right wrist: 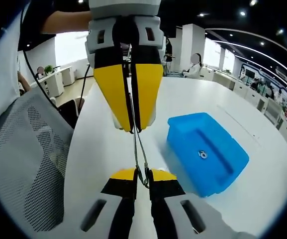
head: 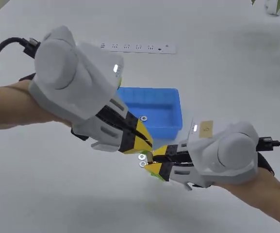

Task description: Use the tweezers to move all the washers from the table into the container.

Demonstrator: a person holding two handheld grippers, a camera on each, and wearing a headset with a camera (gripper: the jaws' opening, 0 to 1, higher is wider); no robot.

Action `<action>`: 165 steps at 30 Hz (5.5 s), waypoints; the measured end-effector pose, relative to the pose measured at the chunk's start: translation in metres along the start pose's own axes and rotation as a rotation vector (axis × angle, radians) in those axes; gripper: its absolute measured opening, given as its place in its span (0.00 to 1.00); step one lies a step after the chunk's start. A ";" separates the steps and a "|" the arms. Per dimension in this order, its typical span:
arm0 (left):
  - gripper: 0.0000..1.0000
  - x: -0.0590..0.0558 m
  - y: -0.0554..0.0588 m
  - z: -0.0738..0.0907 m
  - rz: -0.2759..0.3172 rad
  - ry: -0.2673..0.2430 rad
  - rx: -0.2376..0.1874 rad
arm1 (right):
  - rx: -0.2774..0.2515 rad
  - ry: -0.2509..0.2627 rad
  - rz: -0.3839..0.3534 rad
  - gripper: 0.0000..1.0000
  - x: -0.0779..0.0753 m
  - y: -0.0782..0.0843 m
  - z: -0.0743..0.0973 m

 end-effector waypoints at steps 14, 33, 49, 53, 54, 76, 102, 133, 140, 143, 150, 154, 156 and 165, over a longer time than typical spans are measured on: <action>0.06 0.025 -0.027 0.029 -0.078 -0.065 -0.050 | -0.042 0.054 0.104 0.10 -0.028 -0.044 0.017; 0.06 0.076 -0.023 0.030 -0.077 -0.116 -0.103 | -0.034 0.069 0.149 0.10 -0.081 -0.058 0.008; 0.06 0.106 0.006 0.014 -0.024 -0.101 -0.115 | -0.047 -0.033 0.115 0.10 -0.112 -0.042 -0.016; 0.06 0.110 0.015 0.008 -0.001 -0.100 -0.114 | -0.049 -0.080 0.108 0.10 -0.116 -0.035 -0.025; 0.06 0.111 0.017 0.007 0.004 -0.099 -0.115 | -0.051 -0.085 0.103 0.10 -0.117 -0.034 -0.026; 0.06 0.124 0.047 -0.013 0.057 -0.091 -0.085 | -0.031 -0.168 0.088 0.10 -0.121 -0.009 -0.042; 0.05 0.105 0.023 0.000 0.035 -0.103 -0.101 | -0.052 -0.158 0.092 0.13 -0.115 -0.024 -0.030; 0.05 0.034 -0.007 0.016 0.007 -0.115 -0.144 | -0.060 -0.195 0.181 0.14 -0.033 -0.036 0.018; 0.05 0.016 -0.007 -0.002 0.028 -0.095 -0.130 | -0.036 -0.212 0.164 0.14 -0.021 -0.015 0.015; 0.05 0.014 -0.004 -0.008 0.036 -0.093 -0.122 | -0.038 -0.209 0.146 0.14 -0.021 -0.009 0.016; 0.06 0.013 0.003 -0.019 0.046 -0.108 -0.116 | -0.037 -0.189 0.114 0.13 -0.024 0.003 0.012; 0.06 0.014 0.010 -0.026 0.042 -0.111 -0.102 | -0.033 -0.181 0.096 0.13 -0.026 0.010 0.008; 0.06 0.015 0.012 -0.029 0.046 -0.116 -0.100 | -0.027 -0.176 0.092 0.13 -0.028 0.013 0.007; 0.06 0.021 0.019 -0.036 0.067 -0.125 -0.106 | -0.030 -0.187 0.067 0.12 -0.036 0.019 0.004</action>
Point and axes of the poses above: the centre of the closed fingertips' face, and the gripper's own axes: z roughly backward along the fingers, x roughly to its left, y roughly out of its underside, the point moved 4 cm from there along z, roughly backward along the fingers, and after that the axes turned 7 degrees about -y, right-handed, at the moved point
